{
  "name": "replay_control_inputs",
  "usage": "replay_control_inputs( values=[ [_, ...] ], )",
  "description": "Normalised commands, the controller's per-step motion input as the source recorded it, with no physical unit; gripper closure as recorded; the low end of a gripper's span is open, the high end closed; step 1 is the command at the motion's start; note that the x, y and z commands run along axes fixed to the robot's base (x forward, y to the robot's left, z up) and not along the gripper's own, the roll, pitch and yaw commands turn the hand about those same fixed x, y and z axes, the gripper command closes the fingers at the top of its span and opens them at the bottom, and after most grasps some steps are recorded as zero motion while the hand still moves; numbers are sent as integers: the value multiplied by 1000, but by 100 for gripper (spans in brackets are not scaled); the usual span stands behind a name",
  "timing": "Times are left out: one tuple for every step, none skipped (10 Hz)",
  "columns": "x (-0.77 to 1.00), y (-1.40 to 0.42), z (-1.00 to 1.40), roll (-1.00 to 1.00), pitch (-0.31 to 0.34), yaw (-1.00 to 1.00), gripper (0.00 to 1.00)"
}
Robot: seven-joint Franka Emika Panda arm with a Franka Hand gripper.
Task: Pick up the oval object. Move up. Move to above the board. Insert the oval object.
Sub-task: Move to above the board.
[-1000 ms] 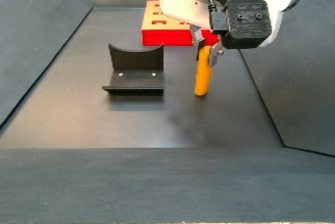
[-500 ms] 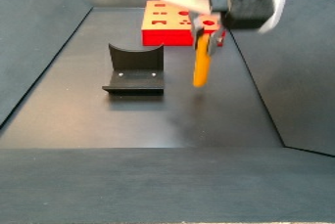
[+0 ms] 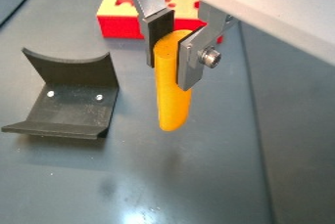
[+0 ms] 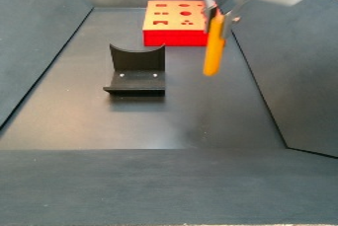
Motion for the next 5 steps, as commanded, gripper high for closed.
replay_control_inputs(
  values=[
    [-283, 252, 1000, -21, -23, -41, 100],
    [-237, 218, 1000, -1, 10, -36, 100],
    [-211, 196, 1000, 11, 30, -34, 100],
    [-145, 129, 797, 8, 35, -34, 100],
    [-111, 99, 679, 5, 39, -31, 100]
  ],
)
